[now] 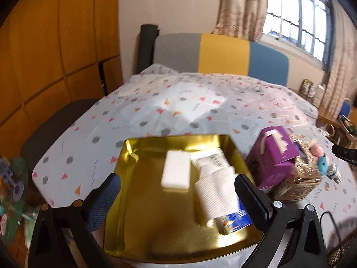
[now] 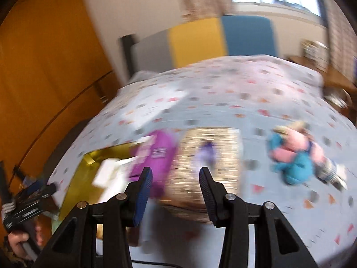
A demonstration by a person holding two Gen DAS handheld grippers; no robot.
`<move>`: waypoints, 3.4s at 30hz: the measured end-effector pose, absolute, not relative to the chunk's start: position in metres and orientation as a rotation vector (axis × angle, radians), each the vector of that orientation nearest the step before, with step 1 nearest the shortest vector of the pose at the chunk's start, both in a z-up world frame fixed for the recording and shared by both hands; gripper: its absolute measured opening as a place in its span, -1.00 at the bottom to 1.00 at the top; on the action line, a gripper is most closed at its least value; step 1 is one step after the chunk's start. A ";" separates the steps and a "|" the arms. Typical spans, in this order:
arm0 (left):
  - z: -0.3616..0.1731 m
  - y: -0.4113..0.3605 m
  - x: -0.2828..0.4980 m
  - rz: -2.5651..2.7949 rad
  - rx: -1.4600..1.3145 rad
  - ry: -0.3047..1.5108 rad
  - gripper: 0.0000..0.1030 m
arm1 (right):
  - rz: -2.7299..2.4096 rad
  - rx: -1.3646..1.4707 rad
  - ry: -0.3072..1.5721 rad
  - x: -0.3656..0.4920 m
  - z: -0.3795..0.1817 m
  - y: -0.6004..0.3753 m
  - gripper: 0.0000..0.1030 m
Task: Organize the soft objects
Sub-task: 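Move the right gripper back to the toys while the left gripper reaches the blue plush toy, then grasp the blue plush toy with the left gripper while the right gripper grasps the brown scrunchie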
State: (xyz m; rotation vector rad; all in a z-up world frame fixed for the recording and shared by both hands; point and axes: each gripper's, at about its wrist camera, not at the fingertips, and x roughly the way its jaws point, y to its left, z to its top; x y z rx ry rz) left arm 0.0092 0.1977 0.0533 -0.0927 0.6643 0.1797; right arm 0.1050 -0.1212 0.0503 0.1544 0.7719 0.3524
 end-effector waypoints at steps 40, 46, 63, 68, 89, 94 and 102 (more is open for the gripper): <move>-0.008 -0.225 0.205 -0.484 0.166 1.005 0.57 | -0.271 0.902 0.721 0.129 -0.039 -0.426 -0.14; -0.039 -0.249 0.233 -0.441 0.133 1.031 0.68 | -0.224 0.924 0.725 0.131 -0.040 -0.424 -0.14; -0.062 -0.236 0.170 -0.596 0.160 1.046 0.06 | -0.187 0.932 0.739 0.134 -0.043 -0.420 -0.14; -0.061 -0.216 0.123 -0.646 0.217 1.016 0.06 | -0.153 0.932 0.775 0.137 -0.046 -0.416 -0.15; -0.073 -0.183 0.111 -0.717 0.105 1.001 0.15 | 0.030 0.610 1.023 0.283 -0.042 -0.377 -0.15; -0.079 -0.179 0.113 -0.725 0.067 1.024 0.19 | -0.047 0.596 1.066 0.317 -0.060 -0.381 -0.14; -0.081 -0.179 0.114 -0.728 0.044 1.038 0.20 | -0.063 0.583 1.152 0.340 -0.085 -0.374 -0.16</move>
